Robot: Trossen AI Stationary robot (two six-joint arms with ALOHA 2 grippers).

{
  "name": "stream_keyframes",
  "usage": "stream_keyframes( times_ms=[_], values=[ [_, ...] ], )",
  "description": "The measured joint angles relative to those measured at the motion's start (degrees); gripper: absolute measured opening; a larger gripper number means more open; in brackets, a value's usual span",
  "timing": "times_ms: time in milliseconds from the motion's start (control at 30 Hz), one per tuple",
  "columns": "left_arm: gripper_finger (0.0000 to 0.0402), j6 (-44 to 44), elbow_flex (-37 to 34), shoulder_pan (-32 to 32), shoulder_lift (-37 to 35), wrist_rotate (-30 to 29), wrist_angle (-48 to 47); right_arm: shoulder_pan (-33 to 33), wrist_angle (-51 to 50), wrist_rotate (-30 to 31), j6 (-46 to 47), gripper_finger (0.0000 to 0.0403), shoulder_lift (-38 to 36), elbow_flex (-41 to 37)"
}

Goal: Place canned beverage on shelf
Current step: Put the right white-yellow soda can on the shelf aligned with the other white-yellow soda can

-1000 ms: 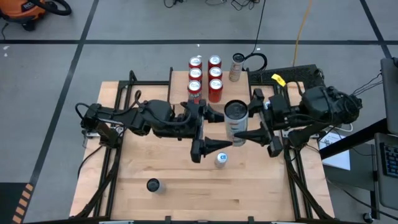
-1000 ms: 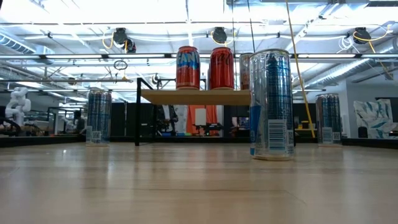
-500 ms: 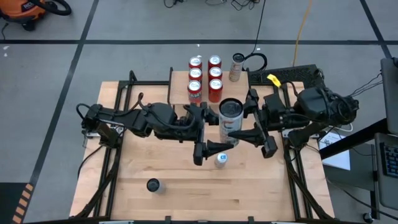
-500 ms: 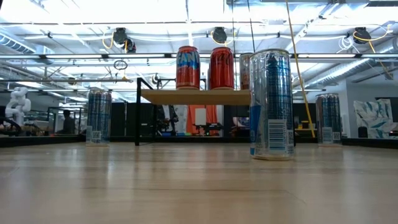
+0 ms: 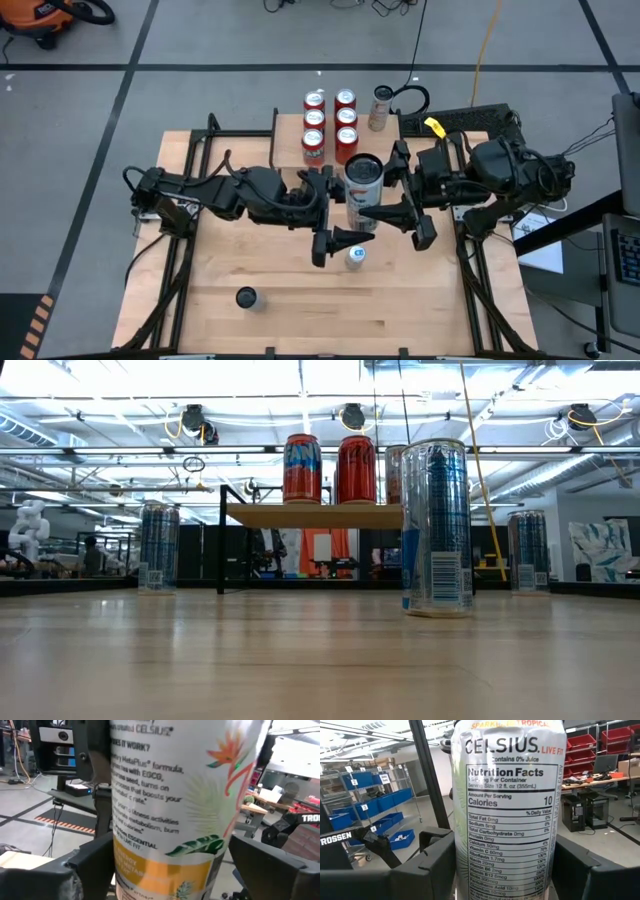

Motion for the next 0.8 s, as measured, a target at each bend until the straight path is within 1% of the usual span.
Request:
stream_keyframes(
  times_ms=[267, 433, 533, 700, 800],
  values=[
    [0.0293, 0.8, 0.0, 0.3, 0.0, -0.4, -1.1, -0.5, -0.3, -0.1, -0.1, 0.0233, 0.0, 0.0],
    [0.0258, 1.7, 0.0, 0.5, 0.0, -0.4, -1.1, -0.5, -0.3, 0.0, 0.1, 0.0233, 0.0, 0.1],
    [0.0252, 1.7, 0.0, 0.5, 0.0, -0.4, -1.0, -0.5, -0.4, 0.1, 0.0, 0.0233, 0.0, 0.1],
    [0.0258, 1.5, 0.0, 0.5, 0.0, -0.4, -1.1, -0.5, -1.3, 0.1, 0.4, 0.0234, -0.1, 0.1],
    [0.0258, 1.0, 0.0, 0.5, 0.0, -0.4, -1.2, -0.5, -2.6, 0.1, 2.2, 0.0247, -0.4, 0.1]
  ],
)
